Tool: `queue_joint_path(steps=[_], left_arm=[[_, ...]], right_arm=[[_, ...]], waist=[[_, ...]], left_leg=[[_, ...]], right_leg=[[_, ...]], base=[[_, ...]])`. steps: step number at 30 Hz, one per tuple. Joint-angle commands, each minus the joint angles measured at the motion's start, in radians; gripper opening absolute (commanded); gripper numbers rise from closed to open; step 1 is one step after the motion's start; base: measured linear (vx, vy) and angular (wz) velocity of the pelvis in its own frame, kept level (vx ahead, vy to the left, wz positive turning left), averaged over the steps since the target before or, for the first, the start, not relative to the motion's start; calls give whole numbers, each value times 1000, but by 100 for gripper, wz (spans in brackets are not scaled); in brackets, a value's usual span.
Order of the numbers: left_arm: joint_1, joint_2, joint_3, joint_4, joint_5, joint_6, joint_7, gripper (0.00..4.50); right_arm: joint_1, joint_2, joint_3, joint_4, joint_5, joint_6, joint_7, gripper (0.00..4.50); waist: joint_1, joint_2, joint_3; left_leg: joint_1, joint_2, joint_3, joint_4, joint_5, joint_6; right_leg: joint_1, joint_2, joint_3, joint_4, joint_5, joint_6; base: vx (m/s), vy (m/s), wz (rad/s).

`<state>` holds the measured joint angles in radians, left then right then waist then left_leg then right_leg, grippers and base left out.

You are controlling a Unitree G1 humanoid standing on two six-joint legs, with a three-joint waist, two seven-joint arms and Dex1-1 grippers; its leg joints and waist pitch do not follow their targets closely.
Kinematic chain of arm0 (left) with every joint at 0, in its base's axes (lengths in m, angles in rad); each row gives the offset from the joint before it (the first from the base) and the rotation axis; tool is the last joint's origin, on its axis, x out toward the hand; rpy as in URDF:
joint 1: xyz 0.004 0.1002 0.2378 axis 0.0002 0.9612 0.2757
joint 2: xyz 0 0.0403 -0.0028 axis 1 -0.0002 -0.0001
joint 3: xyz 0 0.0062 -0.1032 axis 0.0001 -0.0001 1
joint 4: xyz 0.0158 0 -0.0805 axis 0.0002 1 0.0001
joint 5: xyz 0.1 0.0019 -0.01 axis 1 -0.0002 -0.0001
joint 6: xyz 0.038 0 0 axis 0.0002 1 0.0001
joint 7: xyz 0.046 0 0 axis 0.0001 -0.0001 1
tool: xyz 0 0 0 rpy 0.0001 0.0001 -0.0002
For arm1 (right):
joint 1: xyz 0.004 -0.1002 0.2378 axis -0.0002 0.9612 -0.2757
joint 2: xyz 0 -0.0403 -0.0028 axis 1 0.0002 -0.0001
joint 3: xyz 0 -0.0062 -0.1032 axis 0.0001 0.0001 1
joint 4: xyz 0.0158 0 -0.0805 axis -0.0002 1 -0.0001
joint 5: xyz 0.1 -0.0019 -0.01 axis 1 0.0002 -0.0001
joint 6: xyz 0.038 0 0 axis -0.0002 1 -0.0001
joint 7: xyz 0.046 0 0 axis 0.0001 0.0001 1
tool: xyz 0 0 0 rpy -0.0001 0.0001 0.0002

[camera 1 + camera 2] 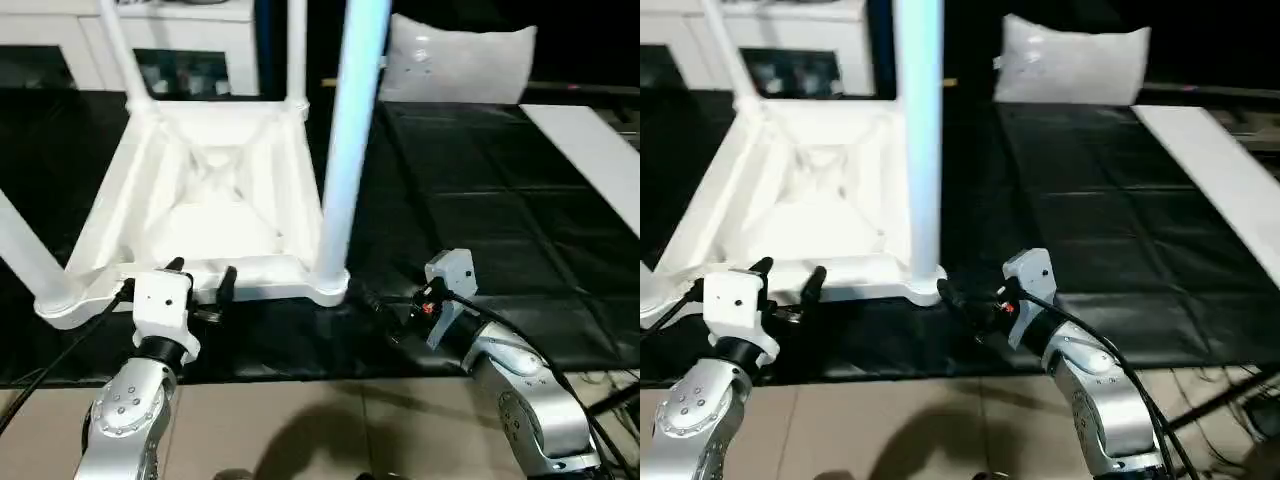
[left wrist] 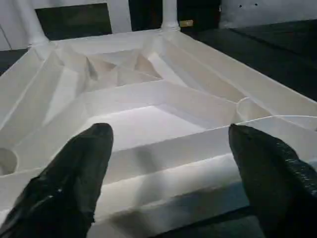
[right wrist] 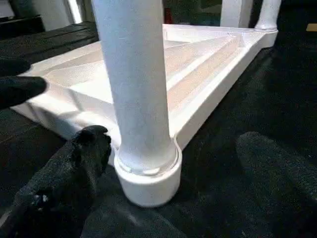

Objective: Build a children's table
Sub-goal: Rotate leg to tighten

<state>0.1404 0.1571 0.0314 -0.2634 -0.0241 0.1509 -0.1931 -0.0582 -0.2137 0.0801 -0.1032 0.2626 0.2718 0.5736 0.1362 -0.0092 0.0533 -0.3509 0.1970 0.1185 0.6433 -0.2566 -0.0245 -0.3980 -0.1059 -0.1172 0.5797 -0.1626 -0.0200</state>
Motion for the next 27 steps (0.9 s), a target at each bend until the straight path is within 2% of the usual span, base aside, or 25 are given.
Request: queue_joint_path(steps=[1, 2, 3, 4, 5, 6, 7, 8, 9, 10, 11, 12, 13, 14, 15, 16, 18, 20, 21, 22, 23, 24, 25, 26, 27], left_arm=[[-12, 18, 3, 2, 12, 0, -6, 430], [-15, 19, 2, 4, 12, -1, -7, 441], [-18, 19, 1, 7, 13, -1, -8, 446], [-19, 19, 0, 9, 13, -2, -8, 449], [-20, 19, 0, 10, 12, -2, -8, 449], [-22, 16, -10, 15, 12, -2, -15, 449], [-22, 15, -14, 16, 12, -2, -17, 449], [-23, 15, -18, 18, 12, -3, -18, 449], [-23, 16, -21, 19, 12, -3, -18, 449], [-25, 23, -28, 19, 24, -8, -18, 449], [-26, 32, -38, 20, 37, -16, -20, 449], [-26, 41, -49, 20, 55, -17, -19, 449], [-26, 48, -56, 19, 66, -17, -18, 449], [-25, 45, -58, 20, 64, -15, -14, 449], [-24, 33, -51, 19, 55, -11, -5, 449], [-24, 24, -45, 18, 49, -8, 2, 449], [-22, 17, -39, 16, 36, -4, 5, 449], [-19, 13, -34, 12, 30, -3, 8, 449], [-19, 12, -34, 11, 32, -2, 9, 449], [-16, 11, -33, 9, 33, -1, 12, 449], [-14, 12, -34, 8, 33, 0, 15, 449], [-14, 13, -34, 7, 33, 0, 16, 449], [-12, 14, -36, 6, 33, 0, 19, 449], [-12, 14, -36, 6, 34, 1, 20, 449], [-13, 9, -35, 5, 38, 5, 22, 449]], right_arm=[[19, 14, -13, 3, -4, -4, -23, 450], [23, 16, -17, 0, -2, -3, -26, 450], [30, 19, -22, -5, 2, -1, -32, 450], [34, 19, -24, -8, 5, -1, -35, 450], [36, 19, -26, -10, 6, -1, -37, 450], [51, 13, -36, -21, 15, -4, -40, 450], [56, 10, -39, -24, 17, -5, -40, 450], [61, 6, -41, -27, 18, -6, -39, 450], [64, 4, -42, -28, 19, -7, -38, 450], [66, 1, -44, -30, 18, -7, -38, 450], [67, -1, -45, -31, 17, -6, -38, 450], [68, -2, -46, -32, 17, -5, -38, 450], [68, -3, -46, -34, 17, -4, -38, 450], [67, -3, -47, -34, 15, -3, -38, 450], [63, -3, -46, -33, 14, -2, -39, 450], [59, -3, -45, -32, 13, -1, -40, 450], [56, -5, -42, -32, 13, 0, -40, 450], [54, -9, -36, -32, 15, 1, -33, 450], [53, -13, -35, -31, 18, 2, -29, 450], [50, -19, -32, -29, 21, 3, -20, 450], [48, -22, -31, -27, 21, 3, -13, 450], [47, -23, -31, -27, 21, 3, -11, 450], [43, -27, -28, -24, 20, 3, -4, 450], [41, -29, -26, -22, 19, 4, 1, 450], [33, -38, -18, -17, 19, 9, 16, 450]], waist=[[37, -4, -60], [38, 0, -56], [33, 14, -44], [11, 36, -43], [-13, 40, -45], [-55, 63, -39], [-64, 56, -44], [-71, 44, -42], [-69, 33, -43], [-51, 4, -42], [-40, -21, -49], [-23, -8, -47], [-47, 15, -33], [-66, 39, -34], [-93, 52, -40], [-95, 68, -43], [-83, 77, -38], [-75, 66, -46], [-78, 38, -61], [-63, -5, -72], [-62, -21, -75], [-27, -34, -53], [-13, -27, -46], [-16, -22, -43], [-26, -10, -38]], left_leg=[[-69, 39, -37, 42, -10, 90], [-69, 45, -44, 37, -13, 69], [-49, 41, -35, -19, -4, 74], [-15, 17, -4, -101, -10, 145], [11, -1, 13, -115, -22, 198], [45, -4, 12, -163, -61, 304], [50, -1, 3, -162, -55, 335], [47, 14, -15, -156, -3, 423], [50, 12, -6, -140, 9, 432], [17, -15, 31, -103, -93, 336], [3, -26, 24, -36, -165, 271], [-30, 47, -57, 11, -172, 124], [-18, 47, -77, -73, -254, 36], [-4, 51, -81, -123, -405, -55], [6, 66, -100, -175, -613, -238], [11, 104, -120, -213, -677, -344], [-11, 139, -96, -246, -665, -303], [0, 110, -64, -232, -641, -203], [9, 68, -51, -192, -548, -157], [-4, 16, -24, -144, -391, -127], [-22, 14, -24, -112, -284, -80], [-54, 0, -17, -81, -123, 12], [-33, 17, -24, -68, -76, 44], [-32, 23, -27, -78, -84, 42], [-32, 39, -28, -116, -189, 10]], right_leg=[[116, -287, 192, -125, -184, -378], [111, -280, 178, -125, -193, -384], [91, -215, 129, -123, -284, -350], [61, -79, 68, -84, -381, -244], [32, -15, 39, -49, -389, -197], [-11, 59, -9, 61, -270, -92], [-18, 61, -13, 91, -224, -65], [-25, 38, -7, 98, -163, -22], [-29, 18, 7, 74, -144, -16], [-12, -92, 89, -35, -244, -35], [19, -171, 164, -88, -347, -90], [72, -286, 203, -130, -512, -189], [46, -152, 117, -87, -569, -185], [27, -45, 82, -39, -495, -137], [22, 14, 73, 20, -191, -63], [13, 31, 54, 57, -42, -19], [9, 41, 33, 109, -47, 12], [20, 29, 30, 92, -81, 2], [28, -13, 61, 28, -89, 1], [40, -79, 99, -22, -171, 2], [50, -109, 126, -29, -185, -17], [60, -165, 143, -85, -361, 23], [42, -169, 149, -98, -505, -14], [46, -154, 137, -95, -558, -41], [49, -106, 105, -84, -618, -73]], base=[[14, 162, -7], [14, 162, -7], [-14, 207, -9], [3, 250, 1], [3, 250, 1], [-1, 265, 9], [-40, 236, 2], [-40, 236, 2], [-46, 177, -3], [-37, 151, 7], [-37, 151, 7], [-41, 180, -10], [-66, 186, -19], [-66, 186, -19], [-67, 147, 4], [-62, 78, 15], [-62, 43, 17], [-63, -29, 17], [-55, -74, 8], [-50, -104, -9], [-50, -104, -9], [-62, -99, -16], [-68, -72, -9], [-68, -72, -9], [-51, -31, -15]])
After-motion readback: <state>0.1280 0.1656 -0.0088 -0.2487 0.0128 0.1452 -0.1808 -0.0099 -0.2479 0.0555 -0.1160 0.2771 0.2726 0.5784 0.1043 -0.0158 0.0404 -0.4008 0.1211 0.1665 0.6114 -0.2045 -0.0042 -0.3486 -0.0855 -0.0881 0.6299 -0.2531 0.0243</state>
